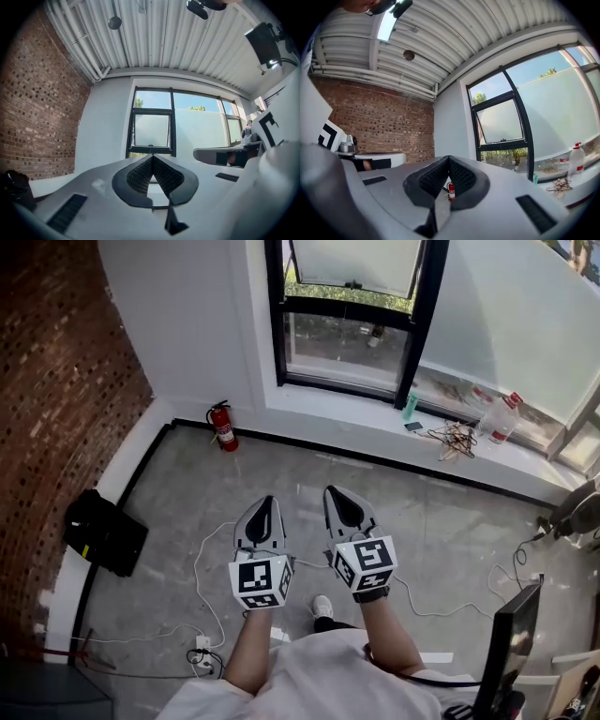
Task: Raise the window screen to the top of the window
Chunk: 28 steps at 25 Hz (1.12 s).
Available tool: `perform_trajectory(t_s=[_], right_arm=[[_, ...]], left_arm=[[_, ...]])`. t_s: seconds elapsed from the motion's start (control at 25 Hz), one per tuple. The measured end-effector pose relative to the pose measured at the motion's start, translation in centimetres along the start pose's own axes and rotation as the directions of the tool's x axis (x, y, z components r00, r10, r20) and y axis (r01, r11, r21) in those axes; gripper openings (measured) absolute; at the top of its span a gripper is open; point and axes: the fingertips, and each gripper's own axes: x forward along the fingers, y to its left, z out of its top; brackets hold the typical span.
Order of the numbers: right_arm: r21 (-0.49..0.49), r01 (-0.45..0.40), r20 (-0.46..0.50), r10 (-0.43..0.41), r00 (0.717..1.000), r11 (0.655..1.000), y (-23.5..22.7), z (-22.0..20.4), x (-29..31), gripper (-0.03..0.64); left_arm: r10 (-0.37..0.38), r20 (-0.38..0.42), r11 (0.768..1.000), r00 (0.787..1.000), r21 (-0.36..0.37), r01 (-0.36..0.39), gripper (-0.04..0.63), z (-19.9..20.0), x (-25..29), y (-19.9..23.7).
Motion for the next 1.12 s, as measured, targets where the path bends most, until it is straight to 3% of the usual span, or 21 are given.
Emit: perform_trajectory(t_s=[0.24, 0.52, 0.68, 0.8, 1.0, 1.12], right_arm=[[-0.053, -0.029, 0.031, 0.030, 0.999, 0.998, -5.5, 2.2, 8.7, 0.002], [-0.016, -0.057, -0.092, 0.055, 0.994, 0.998, -8.1, -2.8, 18.4, 0.002], [-0.022, -0.019, -0.108, 0.017, 0.994, 1.000, -10.6, -4.1, 25.6, 0.002], [-0.013, 0.000, -0.084, -0.001, 0.996, 1.000, -11.8, -2.8, 31.2, 0.002], [-0.035, 0.088, -0.063, -0.090, 0.994, 0.996, -14.1, -0.7, 38.4, 0.002], [-0.029, 0.153, -0.077, -0.154, 0.985, 0.988, -16.1, -1.3, 41.1, 0.002]], left_arm=[[-0.017, 0.034, 1.000, 0.999, 0.026, 0.016, 0.000, 1.6, 9.9, 0.4], [-0.039, -0.022, 0.999, 0.999, -0.017, 0.039, 0.000, -2.4, 19.3, 5.0], [-0.089, -0.015, 0.996, 0.996, -0.019, 0.089, 0.000, -3.6, 26.8, 8.4], [-0.139, -0.017, 0.990, 0.990, -0.012, 0.138, 0.000, -3.1, 32.1, 11.4], [-0.212, 0.076, 0.975, 0.974, -0.046, 0.216, 0.000, 0.1, 39.3, 16.7], [-0.271, 0.044, 0.960, 0.962, -0.061, 0.274, 0.000, -1.3, 43.2, 17.7]])
